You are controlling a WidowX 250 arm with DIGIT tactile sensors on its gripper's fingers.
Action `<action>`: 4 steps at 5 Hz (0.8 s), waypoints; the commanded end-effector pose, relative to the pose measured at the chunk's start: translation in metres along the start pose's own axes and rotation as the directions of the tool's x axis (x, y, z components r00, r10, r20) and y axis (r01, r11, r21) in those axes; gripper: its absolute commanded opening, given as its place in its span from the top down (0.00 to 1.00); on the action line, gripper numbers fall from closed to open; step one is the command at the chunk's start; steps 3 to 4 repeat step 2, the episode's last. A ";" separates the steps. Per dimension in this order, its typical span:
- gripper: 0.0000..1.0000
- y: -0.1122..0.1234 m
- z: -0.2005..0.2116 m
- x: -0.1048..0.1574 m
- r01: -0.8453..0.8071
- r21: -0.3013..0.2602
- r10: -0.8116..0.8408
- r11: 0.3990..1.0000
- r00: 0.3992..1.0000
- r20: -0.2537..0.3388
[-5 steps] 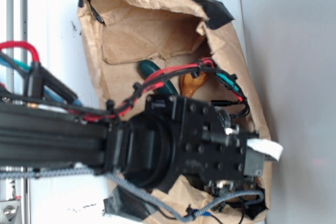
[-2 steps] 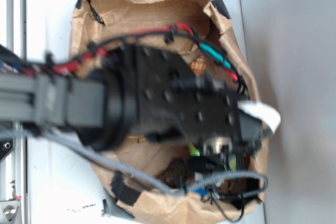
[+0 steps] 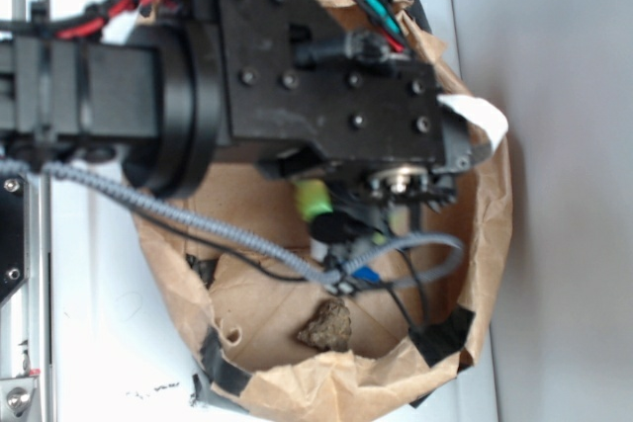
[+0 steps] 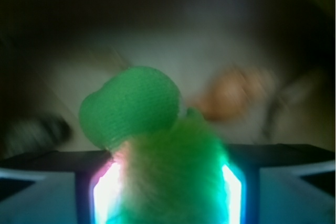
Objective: Grab the green animal.
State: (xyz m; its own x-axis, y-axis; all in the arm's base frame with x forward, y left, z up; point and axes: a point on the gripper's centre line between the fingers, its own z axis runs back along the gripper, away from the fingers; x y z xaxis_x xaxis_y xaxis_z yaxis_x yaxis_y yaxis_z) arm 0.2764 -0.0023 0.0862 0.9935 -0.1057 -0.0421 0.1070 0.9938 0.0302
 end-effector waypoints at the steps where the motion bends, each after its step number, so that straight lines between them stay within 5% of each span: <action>1: 1.00 0.017 0.063 -0.007 -0.176 -0.012 0.176 0.984 0.973 0.151; 4: 1.00 0.017 0.079 -0.009 -0.143 -0.044 0.148 0.989 0.981 0.124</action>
